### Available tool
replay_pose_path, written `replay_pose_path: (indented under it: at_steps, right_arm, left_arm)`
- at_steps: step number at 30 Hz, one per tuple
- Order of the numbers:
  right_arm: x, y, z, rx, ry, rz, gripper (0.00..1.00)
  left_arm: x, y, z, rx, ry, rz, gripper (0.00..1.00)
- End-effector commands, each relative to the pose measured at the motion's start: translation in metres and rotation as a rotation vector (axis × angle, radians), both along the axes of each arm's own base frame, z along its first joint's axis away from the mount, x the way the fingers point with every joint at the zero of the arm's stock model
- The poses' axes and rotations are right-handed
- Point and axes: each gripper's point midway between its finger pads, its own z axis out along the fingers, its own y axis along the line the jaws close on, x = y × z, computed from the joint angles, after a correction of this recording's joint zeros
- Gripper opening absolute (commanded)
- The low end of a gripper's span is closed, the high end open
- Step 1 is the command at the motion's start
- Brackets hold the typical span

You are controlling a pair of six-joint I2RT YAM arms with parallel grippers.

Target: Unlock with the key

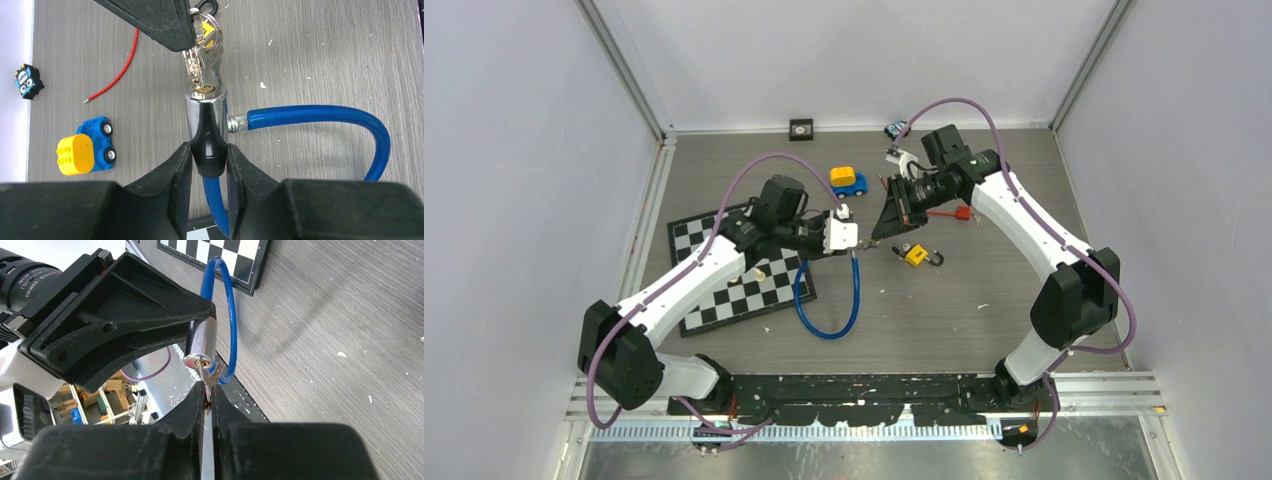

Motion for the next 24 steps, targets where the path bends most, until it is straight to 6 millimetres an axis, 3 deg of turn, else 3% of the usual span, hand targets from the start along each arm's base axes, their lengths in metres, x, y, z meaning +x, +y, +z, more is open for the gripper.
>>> replay_pose_path:
  at_steps: [1,24]
  right_arm:
    - [-0.0029,0.0008,0.0073,0.012,-0.039,0.006,0.0]
    - [-0.0014,0.0039,0.0019,0.026,-0.022,0.009,0.0]
  left_arm:
    - [0.0067,-0.0063,0.0183,-0.051,-0.072,-0.006,0.0]
    - [-0.0028,-0.0104,0.0171,-0.079,-0.033,-0.036,0.0]
